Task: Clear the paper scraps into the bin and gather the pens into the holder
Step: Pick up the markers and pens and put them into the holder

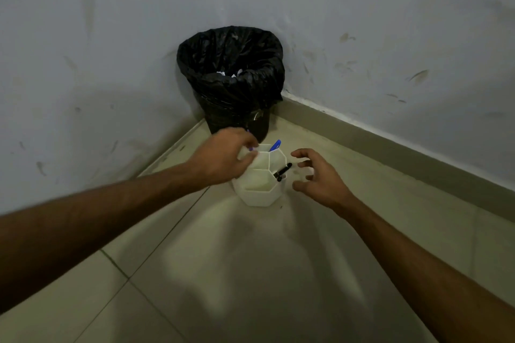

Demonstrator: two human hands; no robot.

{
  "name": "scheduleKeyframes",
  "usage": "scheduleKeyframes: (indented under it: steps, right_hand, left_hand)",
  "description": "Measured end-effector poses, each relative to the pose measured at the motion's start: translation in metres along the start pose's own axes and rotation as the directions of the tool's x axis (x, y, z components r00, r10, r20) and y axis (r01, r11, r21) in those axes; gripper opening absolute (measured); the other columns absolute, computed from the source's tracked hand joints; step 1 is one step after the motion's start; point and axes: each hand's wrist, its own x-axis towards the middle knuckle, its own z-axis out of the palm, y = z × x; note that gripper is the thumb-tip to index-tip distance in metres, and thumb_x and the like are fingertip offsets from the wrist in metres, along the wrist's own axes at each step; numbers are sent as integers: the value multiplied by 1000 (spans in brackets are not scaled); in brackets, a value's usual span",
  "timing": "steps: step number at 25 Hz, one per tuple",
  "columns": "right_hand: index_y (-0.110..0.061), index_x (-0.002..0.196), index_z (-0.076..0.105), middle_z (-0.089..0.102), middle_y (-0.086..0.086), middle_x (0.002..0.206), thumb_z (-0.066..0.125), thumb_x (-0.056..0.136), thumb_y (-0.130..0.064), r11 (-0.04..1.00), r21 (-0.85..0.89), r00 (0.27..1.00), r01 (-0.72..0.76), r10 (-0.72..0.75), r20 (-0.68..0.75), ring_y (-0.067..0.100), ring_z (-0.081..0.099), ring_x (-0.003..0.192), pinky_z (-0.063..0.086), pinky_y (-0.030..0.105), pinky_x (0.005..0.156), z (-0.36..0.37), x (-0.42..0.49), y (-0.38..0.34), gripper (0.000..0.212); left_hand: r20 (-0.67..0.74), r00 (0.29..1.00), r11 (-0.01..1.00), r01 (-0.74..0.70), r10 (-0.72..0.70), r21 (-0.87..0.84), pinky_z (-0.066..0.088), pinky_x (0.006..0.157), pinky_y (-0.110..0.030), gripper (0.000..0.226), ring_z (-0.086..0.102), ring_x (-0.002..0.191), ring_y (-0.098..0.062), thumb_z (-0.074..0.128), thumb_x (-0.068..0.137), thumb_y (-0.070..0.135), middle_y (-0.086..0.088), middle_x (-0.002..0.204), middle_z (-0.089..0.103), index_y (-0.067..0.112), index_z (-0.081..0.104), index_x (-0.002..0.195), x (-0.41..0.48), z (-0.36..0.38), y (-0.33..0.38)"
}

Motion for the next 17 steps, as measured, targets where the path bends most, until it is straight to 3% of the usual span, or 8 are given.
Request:
scheduleKeyframes:
  steps: [3, 5, 8, 11, 15, 17]
  right_hand:
    - [-30, 149, 23, 38, -12, 145, 93, 59, -31, 999, 2, 982, 32, -32, 184, 10, 40, 129, 42, 29, 101, 4, 5, 10, 114]
    - [-32, 153, 8, 31, -16, 148, 95, 55, -32, 996, 54, 958, 75, -87, 272, 8, 36, 132, 36, 30, 108, 13, 16, 9, 131]
    - [-35, 154, -7, 19, -23, 152, 95, 54, -33, 987, 79, 943, 144, -161, 291, -3, 28, 133, 28, 8, 104, 25, 36, 9, 143]
    - [-38, 153, -8, 14, -26, 155, 95, 49, -42, 973, 36, 938, 228, -230, 258, -11, 24, 135, 25, 5, 101, 30, 56, 16, 147]
    - [-49, 148, 6, 27, -10, 151, 92, 42, -58, 962, 22, 941, 273, -272, 200, 13, 34, 137, 40, 37, 110, 36, 69, 25, 137]
    - [-47, 142, 19, 30, -11, 142, 93, 43, -54, 946, 17, 933, 325, -323, 156, 8, 40, 128, 46, 31, 104, 44, 72, 25, 124]
  left_hand:
    - [-53, 986, 987, 160, -161, -22, 43, 67, -23, 27, 51, 70, -3, 57, 91, 28, 1, 105, 68, 17, 65, 114, -13, -5, -46]
    - [-32, 966, 967, 255, -255, -17, 41, 67, -22, 26, 48, 64, 0, 59, 90, 25, 0, 107, 68, 16, 64, 114, -21, 0, -67]
    - [13, 946, 945, 324, -323, -49, 44, 67, -23, 28, 57, 66, -4, 60, 91, 27, 1, 110, 68, 16, 63, 117, -28, 10, -84]
    - [16, 932, 930, 363, -362, -65, 43, 66, -23, 29, 61, 69, -7, 61, 90, 27, 4, 109, 67, 18, 63, 117, -26, 23, -95]
    - [-37, 909, 905, 408, -415, -123, 42, 65, -21, 25, 64, 69, -10, 62, 88, 25, 5, 106, 69, 17, 67, 112, -13, 49, -116]
    - [-60, 893, 884, 430, -446, -181, 42, 59, -19, 23, 64, 66, -9, 61, 89, 24, 6, 101, 70, 18, 68, 109, -4, 62, -127]
